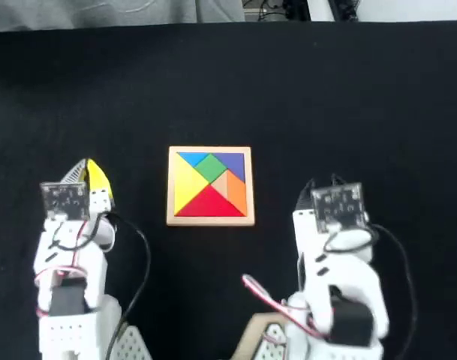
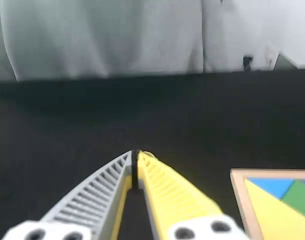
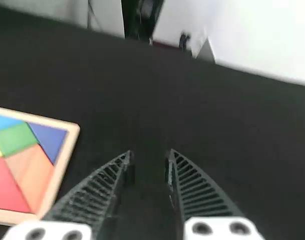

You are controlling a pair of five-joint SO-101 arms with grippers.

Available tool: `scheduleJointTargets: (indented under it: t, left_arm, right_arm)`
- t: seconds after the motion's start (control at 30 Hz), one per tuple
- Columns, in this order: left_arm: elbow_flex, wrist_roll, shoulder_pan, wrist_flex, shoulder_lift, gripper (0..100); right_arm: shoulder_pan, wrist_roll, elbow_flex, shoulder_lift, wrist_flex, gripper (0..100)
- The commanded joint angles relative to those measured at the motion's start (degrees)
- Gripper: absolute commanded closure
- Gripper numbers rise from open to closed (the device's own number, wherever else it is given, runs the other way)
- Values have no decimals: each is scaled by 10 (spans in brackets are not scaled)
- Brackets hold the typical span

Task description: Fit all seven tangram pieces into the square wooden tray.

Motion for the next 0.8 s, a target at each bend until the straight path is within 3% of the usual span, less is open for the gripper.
scheduleJointTargets:
  t: [0.0, 0.3, 0.5, 0.7, 0.77]
  left_arm:
    - [15, -4, -18, -15, -7, 970]
    - [15, -1, -3, 53, -3, 970]
    - [15, 0, 12, 166, -5, 970]
    - [15, -4, 9, 304, -5, 970]
    - [15, -4, 9, 356, -5, 970]
  right_arm:
    - [26, -4, 96, -52, -91, 881]
    - [25, -6, 226, -51, -164, 881]
    - [20, -84, 225, -51, -70, 881]
    - [18, -84, 225, -51, 116, 879]
    - [18, -89, 225, -51, 120, 881]
